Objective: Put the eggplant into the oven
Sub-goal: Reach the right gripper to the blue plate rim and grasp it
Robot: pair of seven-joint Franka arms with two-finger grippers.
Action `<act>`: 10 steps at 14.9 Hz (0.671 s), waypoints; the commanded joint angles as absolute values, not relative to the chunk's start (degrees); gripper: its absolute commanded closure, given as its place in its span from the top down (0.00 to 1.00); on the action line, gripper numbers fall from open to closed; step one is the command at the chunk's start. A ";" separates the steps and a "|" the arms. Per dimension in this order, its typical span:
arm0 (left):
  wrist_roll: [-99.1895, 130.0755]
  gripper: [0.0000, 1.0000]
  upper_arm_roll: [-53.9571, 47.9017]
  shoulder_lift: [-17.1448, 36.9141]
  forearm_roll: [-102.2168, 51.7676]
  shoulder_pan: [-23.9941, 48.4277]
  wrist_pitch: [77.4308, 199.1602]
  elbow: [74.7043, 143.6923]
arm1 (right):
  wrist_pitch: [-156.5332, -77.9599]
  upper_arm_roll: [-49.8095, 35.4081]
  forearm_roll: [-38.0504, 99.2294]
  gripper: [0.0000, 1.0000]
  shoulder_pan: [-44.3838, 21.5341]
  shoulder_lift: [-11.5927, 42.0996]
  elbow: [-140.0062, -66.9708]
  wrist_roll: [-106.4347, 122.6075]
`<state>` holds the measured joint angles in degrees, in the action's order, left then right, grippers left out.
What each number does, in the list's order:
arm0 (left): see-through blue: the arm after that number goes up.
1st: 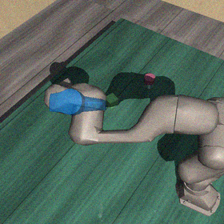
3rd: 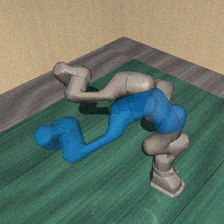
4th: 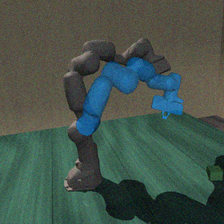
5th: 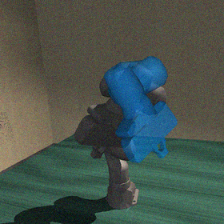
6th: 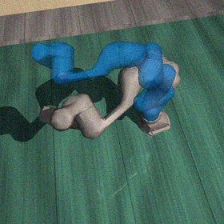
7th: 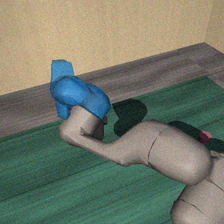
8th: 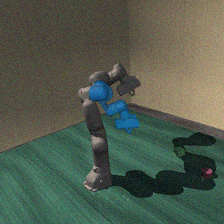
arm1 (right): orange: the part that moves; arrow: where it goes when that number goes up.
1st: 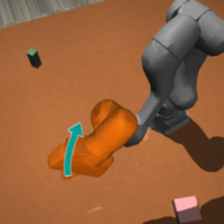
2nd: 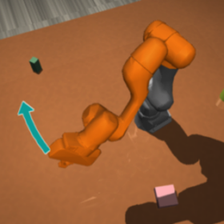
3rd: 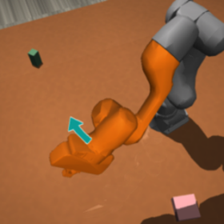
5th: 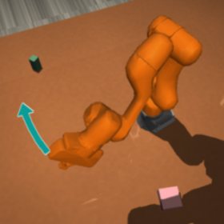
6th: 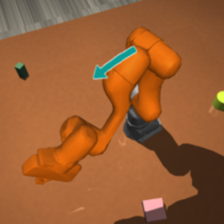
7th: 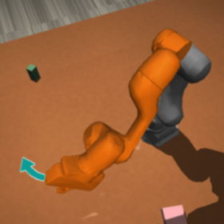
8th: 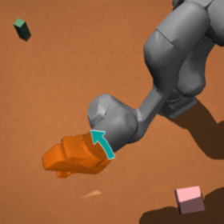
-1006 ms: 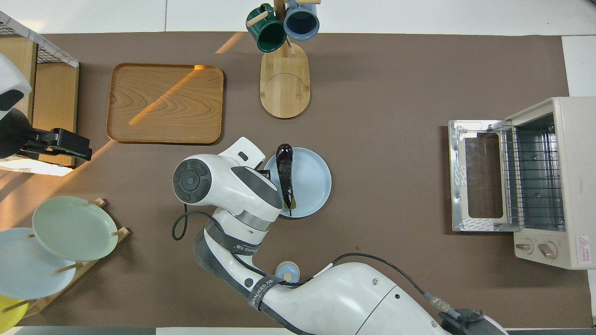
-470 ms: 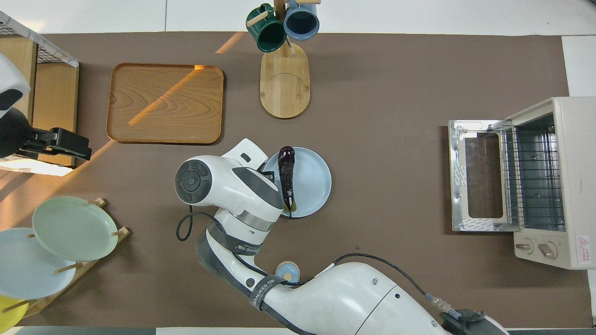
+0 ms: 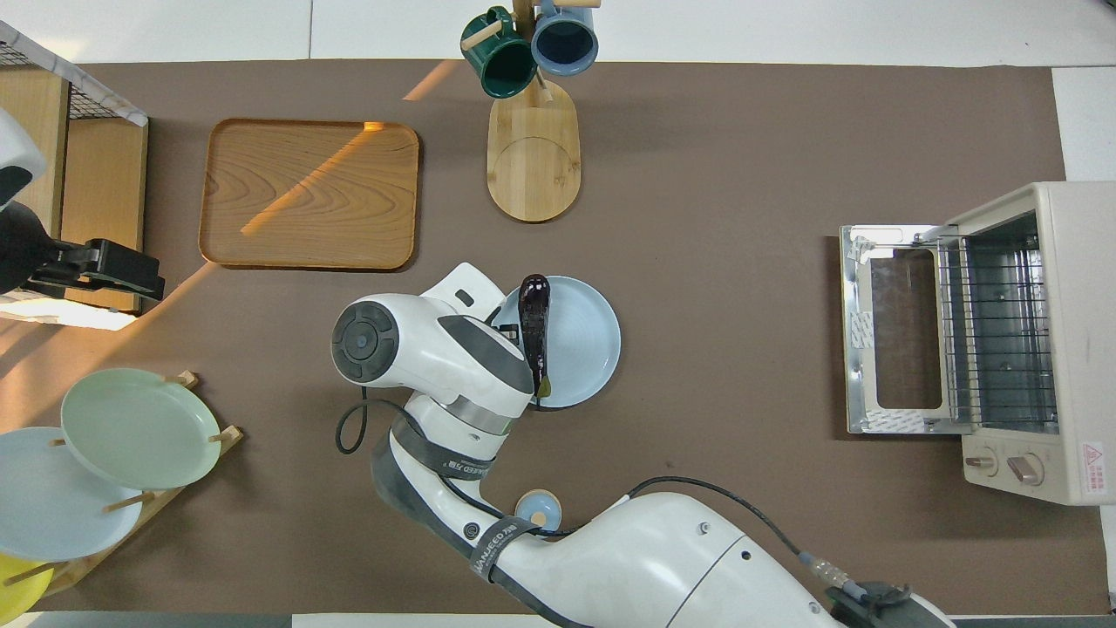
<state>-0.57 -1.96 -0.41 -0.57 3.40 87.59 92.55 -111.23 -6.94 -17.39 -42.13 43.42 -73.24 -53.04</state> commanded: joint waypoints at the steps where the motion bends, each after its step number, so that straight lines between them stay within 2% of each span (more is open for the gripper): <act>1: -1.76 1.00 -2.90 -0.09 0.79 2.37 87.63 91.84 | -110.74 -7.65 -18.46 0.13 -41.13 41.57 -75.67 -52.12; 2: -1.76 1.00 -2.90 -0.17 0.79 2.37 87.63 91.85 | -110.48 -7.65 -18.46 0.00 -41.13 41.57 -75.59 -52.12; 5: -1.76 1.00 -2.90 -0.26 0.79 2.37 87.80 91.85 | -108.82 -7.65 -18.46 0.00 -40.70 40.44 -75.32 -49.68; 10: -1.58 1.00 -2.81 -0.61 0.70 2.20 87.72 92.02 | -98.20 -7.38 -18.98 0.00 -35.96 34.38 -75.41 -35.98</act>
<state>-1.00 -1.97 -0.43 -0.51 3.29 87.74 92.52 -101.79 -6.84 -17.53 -38.75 38.38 -73.43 -41.56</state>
